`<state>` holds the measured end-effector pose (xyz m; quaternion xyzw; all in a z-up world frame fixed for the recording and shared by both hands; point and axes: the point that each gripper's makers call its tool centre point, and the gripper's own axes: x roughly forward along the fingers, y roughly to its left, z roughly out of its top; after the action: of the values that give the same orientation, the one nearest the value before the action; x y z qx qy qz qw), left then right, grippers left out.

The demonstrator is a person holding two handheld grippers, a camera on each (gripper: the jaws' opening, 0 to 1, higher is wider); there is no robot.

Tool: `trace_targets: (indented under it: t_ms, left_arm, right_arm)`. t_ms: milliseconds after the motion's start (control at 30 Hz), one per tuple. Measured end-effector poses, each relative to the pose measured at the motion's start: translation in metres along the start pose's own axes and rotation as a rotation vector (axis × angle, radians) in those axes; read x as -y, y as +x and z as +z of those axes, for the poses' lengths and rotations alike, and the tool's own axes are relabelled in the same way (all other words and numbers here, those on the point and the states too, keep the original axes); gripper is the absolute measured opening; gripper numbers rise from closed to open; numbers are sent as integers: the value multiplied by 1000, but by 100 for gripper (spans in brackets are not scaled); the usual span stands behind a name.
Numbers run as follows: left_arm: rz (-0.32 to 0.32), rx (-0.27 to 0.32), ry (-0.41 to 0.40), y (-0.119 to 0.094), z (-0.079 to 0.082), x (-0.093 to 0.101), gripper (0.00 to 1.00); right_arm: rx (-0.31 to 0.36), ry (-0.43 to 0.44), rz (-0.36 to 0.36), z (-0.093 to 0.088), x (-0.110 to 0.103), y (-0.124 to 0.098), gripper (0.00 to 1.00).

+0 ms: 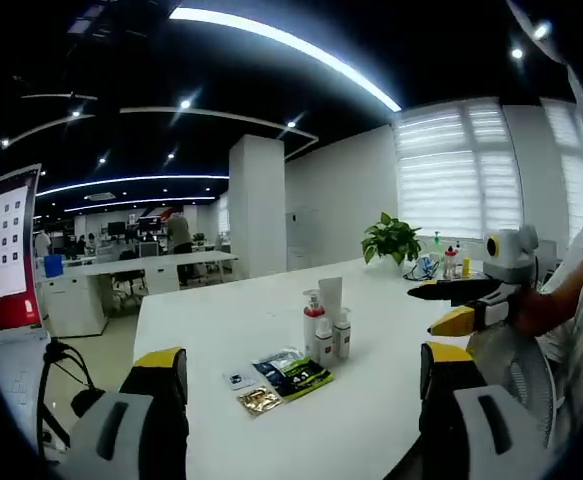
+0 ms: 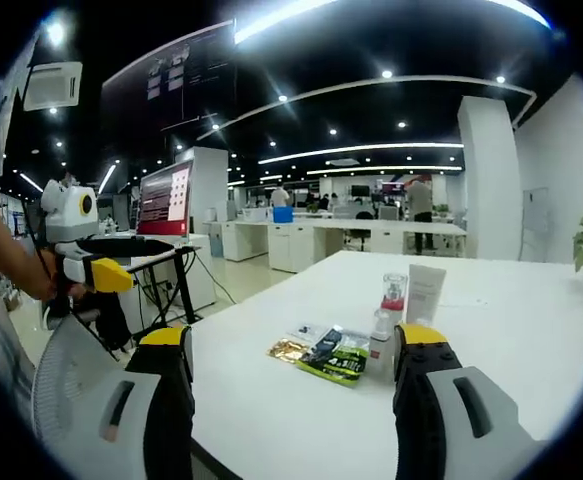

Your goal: Arrange the skincare products in the storage area until every visible bottle or jar stands upright without overlapping.

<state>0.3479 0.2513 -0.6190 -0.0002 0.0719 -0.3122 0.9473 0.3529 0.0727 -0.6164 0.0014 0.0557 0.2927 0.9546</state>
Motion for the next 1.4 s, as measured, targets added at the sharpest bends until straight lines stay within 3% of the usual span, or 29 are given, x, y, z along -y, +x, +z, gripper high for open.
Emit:
trace_targets:
  t_ms: [100,200,400,467,533,700,833,1100,1167,1400]
  left_arm:
    - [13,39,-2,-5,-6,-3,100]
    - [30,16,-35,-3,-13,-4,100]
    - [38,28,-51,6,-15,-5,100]
    - [37,28,-51,11,-14,-5,100]
    - [37,69,-56,17,-6,-7,100]
    - [-8,101,-69,30,5,9,100]
    - [-16,50,-70,34,-7,8,100]
    - [6,59,-98,44,-1,-3,100]
    - [28,15,-115,46,-13,-7,100]
    - [-21,-2,-102,56,-11,6,100]
  right_arm:
    - [18,15,17,4,-4,-1,83]
    - [33,11,29,6,-7,-1,86]
    - [20,-30,39,2,-12,1,94]
    - [23,-25,37,3,-11,1,94]
    - [28,-14,31,4,-9,1,94]
    - [28,-9,11,4,-5,1,94]
    - [29,-18,-8,4,-1,1,93]
    - [34,-20,-49,5,7,0,93]
    - [43,-23,-59,7,9,0,93]
    - [37,-41,-86,6,14,-1,93]
